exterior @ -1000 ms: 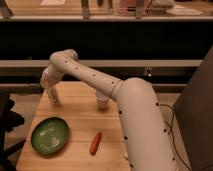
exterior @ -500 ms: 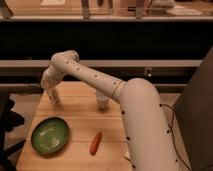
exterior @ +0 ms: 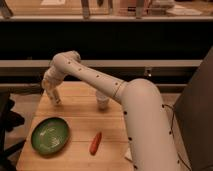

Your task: Knock the bottle over

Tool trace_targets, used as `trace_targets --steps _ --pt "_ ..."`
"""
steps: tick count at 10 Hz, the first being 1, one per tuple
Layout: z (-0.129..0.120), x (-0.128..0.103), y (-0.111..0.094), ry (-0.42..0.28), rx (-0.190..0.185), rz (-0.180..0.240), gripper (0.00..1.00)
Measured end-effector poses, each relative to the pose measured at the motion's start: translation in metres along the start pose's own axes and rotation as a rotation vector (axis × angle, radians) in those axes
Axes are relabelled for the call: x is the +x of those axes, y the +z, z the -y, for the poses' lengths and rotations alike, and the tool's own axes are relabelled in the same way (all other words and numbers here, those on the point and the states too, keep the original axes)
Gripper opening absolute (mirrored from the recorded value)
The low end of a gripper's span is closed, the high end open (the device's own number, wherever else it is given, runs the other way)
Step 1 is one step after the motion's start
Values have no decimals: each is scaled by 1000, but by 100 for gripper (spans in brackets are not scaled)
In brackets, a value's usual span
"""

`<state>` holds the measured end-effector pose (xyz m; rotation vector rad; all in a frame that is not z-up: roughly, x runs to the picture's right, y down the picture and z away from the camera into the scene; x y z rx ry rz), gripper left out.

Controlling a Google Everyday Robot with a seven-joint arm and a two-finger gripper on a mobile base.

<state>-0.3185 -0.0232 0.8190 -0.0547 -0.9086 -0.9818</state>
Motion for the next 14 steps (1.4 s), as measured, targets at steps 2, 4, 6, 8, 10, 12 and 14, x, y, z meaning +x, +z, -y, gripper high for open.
trace_targets --steps 2,4,6,8,10,12,14 --pt "5 3 2 0 -20 7 0" --pt "4 16 0 -1 -40 11 0" --pt "6 23 1 -10 -54 14 0" --pt "7 35 2 -18 -63 1 0" --pt "6 44 0 -14 -54 -19 0" --pt "5 35 -1 -23 -57 -1 0" --pt "1 21 -5 -19 -58 0 0"
